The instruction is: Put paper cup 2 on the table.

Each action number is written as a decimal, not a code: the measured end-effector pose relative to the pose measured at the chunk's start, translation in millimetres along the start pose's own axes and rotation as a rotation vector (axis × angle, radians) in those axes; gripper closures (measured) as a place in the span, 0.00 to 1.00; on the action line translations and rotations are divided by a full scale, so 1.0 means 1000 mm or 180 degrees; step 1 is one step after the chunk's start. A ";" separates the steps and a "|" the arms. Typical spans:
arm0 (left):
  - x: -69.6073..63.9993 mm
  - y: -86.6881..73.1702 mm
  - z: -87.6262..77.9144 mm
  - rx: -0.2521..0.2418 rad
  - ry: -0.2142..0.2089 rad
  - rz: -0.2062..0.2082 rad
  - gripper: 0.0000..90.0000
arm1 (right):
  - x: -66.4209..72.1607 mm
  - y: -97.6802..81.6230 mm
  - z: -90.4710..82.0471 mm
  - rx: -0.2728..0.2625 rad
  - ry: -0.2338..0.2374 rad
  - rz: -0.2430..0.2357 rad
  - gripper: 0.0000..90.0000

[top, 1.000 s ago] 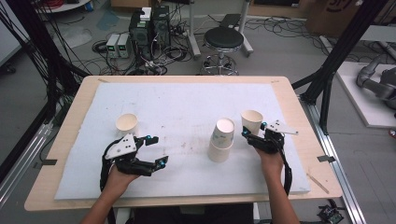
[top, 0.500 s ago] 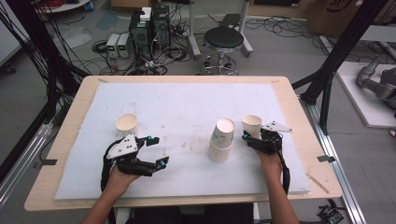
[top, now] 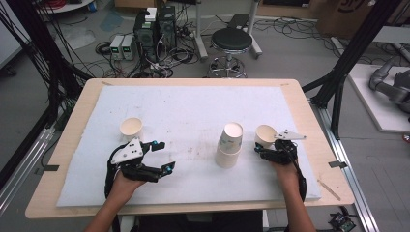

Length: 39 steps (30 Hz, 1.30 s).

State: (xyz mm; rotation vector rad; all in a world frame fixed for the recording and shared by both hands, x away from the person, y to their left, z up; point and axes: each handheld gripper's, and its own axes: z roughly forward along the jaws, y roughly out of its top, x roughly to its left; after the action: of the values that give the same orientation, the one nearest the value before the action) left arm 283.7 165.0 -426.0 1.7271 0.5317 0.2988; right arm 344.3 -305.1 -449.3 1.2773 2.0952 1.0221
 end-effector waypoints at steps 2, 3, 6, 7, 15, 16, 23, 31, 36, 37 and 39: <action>0.000 0.000 0.000 0.0004 0.0004 -0.0003 0.22 | 0.000 0.000 0.000 0.0003 0.0017 0.0011 0.33; 0.001 0.000 -0.001 0.0002 0.0014 0.0001 0.22 | -0.001 -0.001 -0.001 0.0000 0.0021 0.0030 0.31; 0.003 0.000 -0.002 -0.0027 0.0056 -0.0031 0.21 | -0.001 -0.003 -0.004 -0.0010 0.0049 0.0106 0.25; 0.003 0.000 -0.003 -0.0027 0.0077 -0.0027 0.21 | -0.001 -0.004 -0.006 -0.0010 0.0053 0.0109 0.24; 0.009 0.000 -0.010 -0.0166 0.0196 -0.0186 0.18 | 0.002 -0.013 -0.036 -0.0110 0.0116 0.0112 0.24; 0.010 0.000 -0.011 -0.0198 0.0206 -0.0227 0.18 | 0.002 -0.015 -0.040 -0.0135 0.0117 0.0073 0.24; 0.012 0.003 -0.021 -0.0297 0.0389 -0.0195 0.18 | 0.008 -0.022 -0.075 -0.0493 0.0219 -0.0010 0.24; 0.010 0.006 -0.030 -0.0361 0.0465 -0.0134 0.19 | 0.023 -0.015 -0.099 -0.0818 0.0404 -0.0262 0.24; 0.009 0.006 -0.033 -0.0393 0.0489 -0.0129 0.19 | 0.032 -0.011 -0.106 -0.0886 0.0450 -0.0374 0.24; 0.009 0.007 -0.035 -0.0397 0.0491 -0.0125 0.19 | 0.035 -0.010 -0.108 -0.0889 0.0462 -0.0388 0.24; 0.007 0.008 -0.037 -0.0379 0.0484 -0.0106 0.19 | 0.037 -0.009 -0.110 -0.0904 0.0468 -0.0381 0.24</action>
State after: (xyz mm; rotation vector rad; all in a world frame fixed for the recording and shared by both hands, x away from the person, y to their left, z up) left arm 274.1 198.7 -411.0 1.5868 0.6399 0.4322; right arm 244.4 -312.8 -390.6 0.9525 2.0142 1.3377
